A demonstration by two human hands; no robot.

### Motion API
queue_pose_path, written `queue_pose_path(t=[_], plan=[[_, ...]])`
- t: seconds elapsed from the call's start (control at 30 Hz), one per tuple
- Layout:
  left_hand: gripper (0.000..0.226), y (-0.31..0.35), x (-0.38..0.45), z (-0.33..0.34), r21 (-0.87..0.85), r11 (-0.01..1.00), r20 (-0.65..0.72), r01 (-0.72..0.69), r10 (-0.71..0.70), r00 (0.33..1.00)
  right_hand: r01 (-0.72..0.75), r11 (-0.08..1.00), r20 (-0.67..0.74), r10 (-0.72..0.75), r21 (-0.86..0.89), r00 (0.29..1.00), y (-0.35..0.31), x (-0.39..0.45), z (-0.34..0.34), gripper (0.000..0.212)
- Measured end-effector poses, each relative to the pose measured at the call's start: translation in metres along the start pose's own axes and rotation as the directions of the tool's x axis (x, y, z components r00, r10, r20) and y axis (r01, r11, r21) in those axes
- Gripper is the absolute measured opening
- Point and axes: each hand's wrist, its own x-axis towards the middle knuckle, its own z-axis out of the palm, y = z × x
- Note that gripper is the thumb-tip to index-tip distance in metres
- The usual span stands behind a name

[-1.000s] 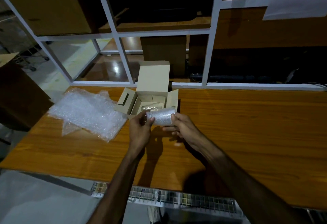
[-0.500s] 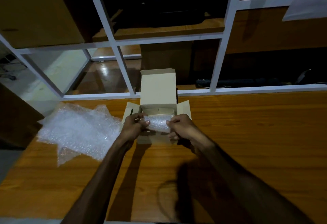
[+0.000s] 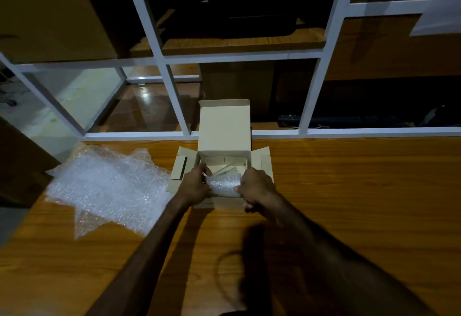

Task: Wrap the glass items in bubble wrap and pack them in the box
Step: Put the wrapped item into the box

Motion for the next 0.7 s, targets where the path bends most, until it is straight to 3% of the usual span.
queue_pose_path(t=[0.37,0.5,0.7], plan=[[0.026,0.011,0.011,0.009,0.207,0.978,0.045,0.039,-0.049,0.998,0.183,0.957,-0.018,-0.191,-0.224,0.981,0.001,0.003,0.004,0.021],[0.018,0.006,0.012,0.015,0.26,0.965,0.026,0.036,-0.044,0.999,0.239,0.913,-0.031,-0.264,-0.33,0.964,0.0,0.007,0.006,0.029],[0.009,0.006,0.011,0.014,0.265,0.963,-0.007,0.043,-0.042,0.999,0.274,0.911,-0.013,-0.292,-0.307,0.956,0.003,0.012,0.002,0.042]])
